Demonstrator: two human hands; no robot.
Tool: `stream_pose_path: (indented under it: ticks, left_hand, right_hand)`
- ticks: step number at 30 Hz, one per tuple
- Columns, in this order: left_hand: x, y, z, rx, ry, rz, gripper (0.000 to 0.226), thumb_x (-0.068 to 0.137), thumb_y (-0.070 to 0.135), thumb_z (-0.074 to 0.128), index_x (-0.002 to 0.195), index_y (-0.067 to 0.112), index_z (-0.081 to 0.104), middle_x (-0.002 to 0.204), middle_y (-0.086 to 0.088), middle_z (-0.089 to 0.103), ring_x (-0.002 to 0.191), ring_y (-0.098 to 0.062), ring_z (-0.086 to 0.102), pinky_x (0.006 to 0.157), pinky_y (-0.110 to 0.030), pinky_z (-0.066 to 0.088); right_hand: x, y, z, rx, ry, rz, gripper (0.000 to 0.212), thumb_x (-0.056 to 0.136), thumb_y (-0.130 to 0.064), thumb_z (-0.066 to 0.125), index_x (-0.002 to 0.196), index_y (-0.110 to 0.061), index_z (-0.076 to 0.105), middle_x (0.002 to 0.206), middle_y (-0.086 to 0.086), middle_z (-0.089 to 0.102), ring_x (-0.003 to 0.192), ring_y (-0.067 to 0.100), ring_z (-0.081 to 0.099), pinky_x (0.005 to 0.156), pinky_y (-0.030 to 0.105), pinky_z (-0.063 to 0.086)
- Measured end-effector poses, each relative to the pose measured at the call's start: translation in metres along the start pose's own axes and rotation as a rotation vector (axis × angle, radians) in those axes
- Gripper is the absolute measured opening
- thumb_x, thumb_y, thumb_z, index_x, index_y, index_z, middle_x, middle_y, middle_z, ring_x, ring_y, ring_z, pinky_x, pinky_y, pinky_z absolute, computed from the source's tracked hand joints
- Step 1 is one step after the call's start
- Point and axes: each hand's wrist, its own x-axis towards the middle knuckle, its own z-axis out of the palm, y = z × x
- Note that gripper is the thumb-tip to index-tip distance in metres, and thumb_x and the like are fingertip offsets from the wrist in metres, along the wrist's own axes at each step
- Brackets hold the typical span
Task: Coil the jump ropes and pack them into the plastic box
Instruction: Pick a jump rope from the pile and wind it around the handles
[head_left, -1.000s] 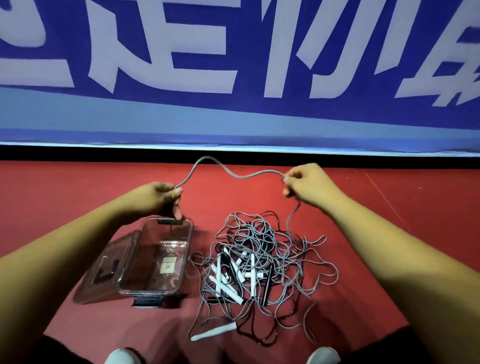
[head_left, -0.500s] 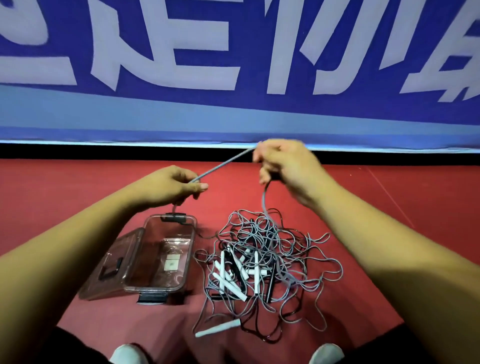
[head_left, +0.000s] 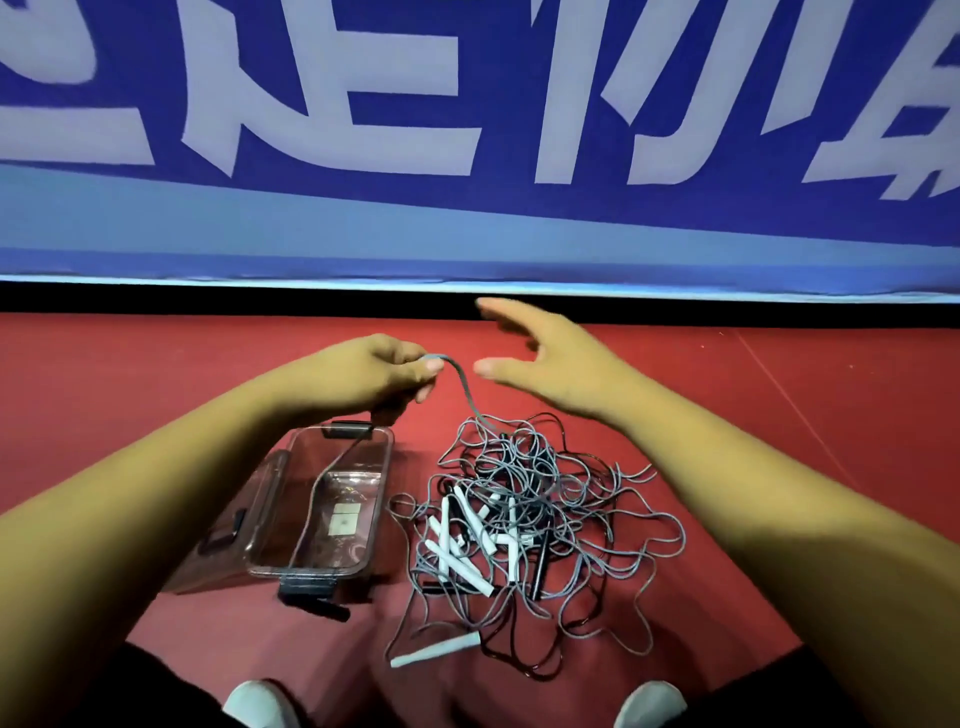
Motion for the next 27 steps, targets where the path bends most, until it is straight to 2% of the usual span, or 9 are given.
stream_pose_path:
  ticks: [3, 5, 8, 12, 18, 21, 23, 25, 27]
  left_hand:
    - [0.002, 0.006, 0.007, -0.059, -0.043, 0.032, 0.033, 0.097, 0.031, 0.051, 0.077, 0.006, 0.055, 0.054, -0.004, 0.033, 0.048, -0.014, 0.025, 0.048, -0.024, 0.022]
    - [0.004, 0.004, 0.004, -0.056, -0.034, 0.033, 0.034, 0.09, 0.037, 0.056, 0.076, 0.006, 0.057, 0.053, -0.002, 0.034, 0.05, -0.015, 0.025, 0.049, -0.027, 0.022]
    - [0.007, -0.014, -0.009, 0.168, -0.01, -0.001, 0.03, 0.086, 0.044, 0.065, 0.075, 0.016, 0.065, 0.054, 0.0, 0.044, 0.053, -0.017, 0.037, 0.054, -0.029, 0.032]
    - [0.014, -0.059, -0.028, 0.408, 0.007, -0.174, 0.029, 0.093, 0.032, 0.066, 0.072, 0.013, 0.067, 0.052, 0.001, 0.057, 0.053, -0.017, 0.052, 0.062, -0.029, 0.045]
    - [0.004, -0.114, -0.058, 0.553, 0.145, -0.34, 0.022, 0.096, 0.024, 0.063, 0.082, 0.011, 0.073, 0.08, -0.006, 0.074, 0.074, -0.018, 0.065, 0.074, -0.027, 0.048]
    - [0.0, -0.116, -0.063, 0.516, 0.249, -0.282, 0.024, 0.099, 0.025, 0.057, 0.079, 0.018, 0.067, 0.072, 0.007, 0.065, 0.072, -0.017, 0.06, 0.063, -0.016, 0.041]
    - [0.002, -0.112, -0.059, 0.456, 0.266, -0.247, 0.026, 0.101, 0.025, 0.053, 0.083, 0.013, 0.067, 0.08, 0.0, 0.069, 0.081, -0.02, 0.063, 0.065, -0.014, 0.042]
    - [0.004, -0.102, -0.051, 0.328, 0.242, -0.204, 0.028, 0.102, 0.024, 0.051, 0.084, 0.007, 0.065, 0.087, -0.009, 0.073, 0.085, -0.025, 0.067, 0.066, -0.014, 0.046]
    - [0.005, -0.086, -0.042, 0.206, 0.169, -0.159, 0.032, 0.102, 0.026, 0.049, 0.08, 0.005, 0.059, 0.072, -0.01, 0.068, 0.076, -0.037, 0.065, 0.068, -0.026, 0.048]
  right_hand:
    - [0.001, -0.017, 0.023, 0.048, -0.143, -0.019, 0.024, 0.094, -0.026, 0.061, 0.114, -0.014, 0.067, 0.104, 0.009, 0.073, 0.079, 0.009, 0.066, 0.074, 0.025, 0.053]
    - [0.0, -0.02, 0.025, 0.113, -0.187, 0.029, 0.019, 0.099, -0.018, 0.051, 0.096, -0.006, 0.066, 0.07, 0.008, 0.069, 0.051, 0.007, 0.059, 0.049, 0.019, 0.041]
    - [0.002, -0.02, 0.014, 0.215, -0.125, 0.078, 0.026, 0.099, -0.008, 0.046, 0.076, -0.007, 0.057, 0.051, 0.002, 0.048, 0.044, 0.018, 0.06, 0.049, 0.025, 0.041]
    - [0.012, -0.009, -0.01, 0.429, 0.283, 0.129, 0.033, 0.097, -0.001, 0.043, 0.068, -0.013, 0.052, 0.048, -0.004, 0.039, 0.03, 0.01, 0.045, 0.05, 0.031, 0.043]
    - [0.014, 0.043, -0.051, 0.428, 0.821, 0.337, 0.026, 0.086, -0.011, 0.043, 0.062, -0.018, 0.052, 0.047, 0.004, 0.036, 0.027, 0.014, 0.037, 0.043, 0.027, 0.037]
    - [0.006, 0.069, -0.05, 0.175, 0.654, 0.487, 0.031, 0.09, -0.008, 0.042, 0.062, -0.014, 0.053, 0.05, 0.007, 0.045, 0.031, 0.014, 0.05, 0.042, 0.023, 0.043]
    - [0.004, 0.077, -0.042, 0.061, 0.48, 0.541, 0.03, 0.092, -0.008, 0.041, 0.066, -0.009, 0.057, 0.052, 0.009, 0.054, 0.044, 0.024, 0.062, 0.053, 0.034, 0.055]
    - [0.005, 0.076, -0.035, -0.077, 0.361, 0.548, 0.025, 0.091, -0.012, 0.046, 0.074, -0.007, 0.064, 0.064, 0.013, 0.066, 0.065, 0.032, 0.07, 0.072, 0.04, 0.058]
    - [0.006, 0.063, -0.028, -0.259, 0.278, 0.513, 0.021, 0.09, -0.015, 0.053, 0.101, -0.008, 0.07, 0.094, 0.017, 0.072, 0.097, 0.033, 0.067, 0.086, 0.033, 0.05]
